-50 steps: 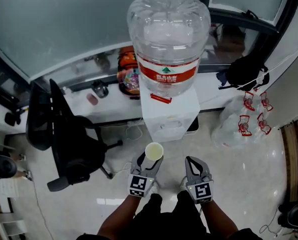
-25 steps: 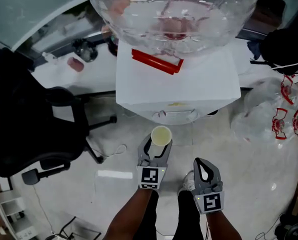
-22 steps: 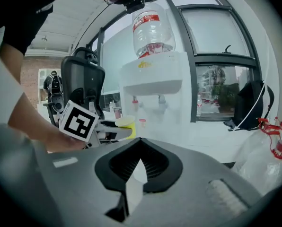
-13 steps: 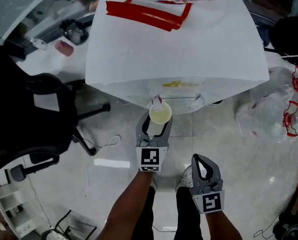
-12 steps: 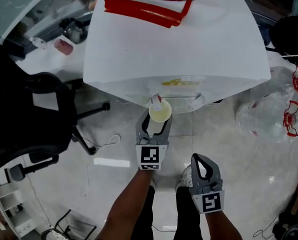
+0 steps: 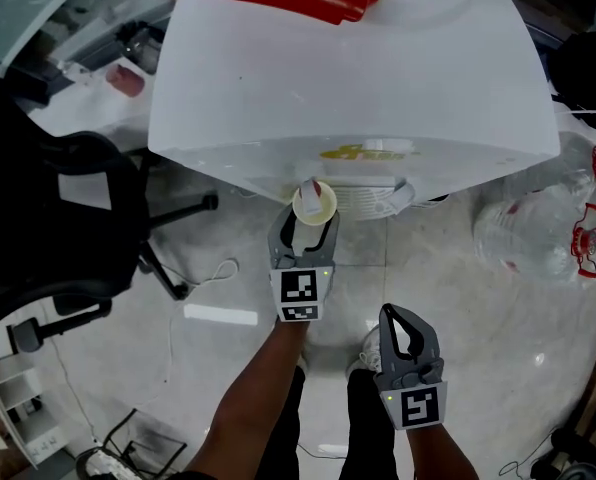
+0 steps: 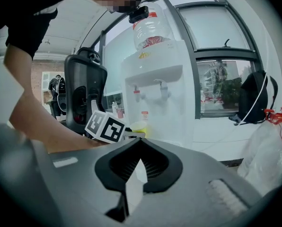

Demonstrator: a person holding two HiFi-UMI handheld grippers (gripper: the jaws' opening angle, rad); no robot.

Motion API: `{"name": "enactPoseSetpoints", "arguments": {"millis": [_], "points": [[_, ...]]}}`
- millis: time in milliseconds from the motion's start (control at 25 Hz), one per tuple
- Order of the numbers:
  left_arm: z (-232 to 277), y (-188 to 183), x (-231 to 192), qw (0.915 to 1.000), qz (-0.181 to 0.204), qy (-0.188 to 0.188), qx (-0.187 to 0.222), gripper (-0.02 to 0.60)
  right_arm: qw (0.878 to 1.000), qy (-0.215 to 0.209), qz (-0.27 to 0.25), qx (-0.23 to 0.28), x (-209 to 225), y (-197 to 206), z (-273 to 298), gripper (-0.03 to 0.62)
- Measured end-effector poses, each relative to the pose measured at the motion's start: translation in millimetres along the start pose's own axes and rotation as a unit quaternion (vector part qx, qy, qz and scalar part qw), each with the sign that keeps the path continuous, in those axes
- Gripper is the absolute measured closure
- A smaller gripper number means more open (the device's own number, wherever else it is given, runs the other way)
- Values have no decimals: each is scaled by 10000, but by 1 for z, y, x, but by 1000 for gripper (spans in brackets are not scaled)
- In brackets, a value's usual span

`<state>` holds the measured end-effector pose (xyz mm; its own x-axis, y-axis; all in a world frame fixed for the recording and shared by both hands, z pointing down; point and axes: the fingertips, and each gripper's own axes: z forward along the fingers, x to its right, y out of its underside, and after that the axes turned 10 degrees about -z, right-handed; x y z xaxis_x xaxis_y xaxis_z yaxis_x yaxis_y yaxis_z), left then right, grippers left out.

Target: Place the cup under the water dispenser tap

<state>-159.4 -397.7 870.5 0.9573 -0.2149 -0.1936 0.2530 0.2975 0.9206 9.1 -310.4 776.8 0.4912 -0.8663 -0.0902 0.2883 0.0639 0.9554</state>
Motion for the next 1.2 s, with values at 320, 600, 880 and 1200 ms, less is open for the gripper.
{"name": "enactPoseSetpoints", "arguments": {"millis": [320, 600, 880, 1200], "points": [[-10, 13, 7, 9996, -122, 161, -212, 167, 10000, 27, -5, 14, -3, -3, 1, 591], [-80, -14, 31, 9987, -118, 486, -41, 245, 9987, 442, 25, 241, 2, -35, 0, 591], [-158, -91, 55, 9954, 167, 852, 410, 380, 9952, 890, 322, 251, 15, -78, -18, 591], [-222, -155, 29, 9980, -81, 630, 2, 566, 9955, 924, 14, 194, 11, -166, -32, 592]]}}
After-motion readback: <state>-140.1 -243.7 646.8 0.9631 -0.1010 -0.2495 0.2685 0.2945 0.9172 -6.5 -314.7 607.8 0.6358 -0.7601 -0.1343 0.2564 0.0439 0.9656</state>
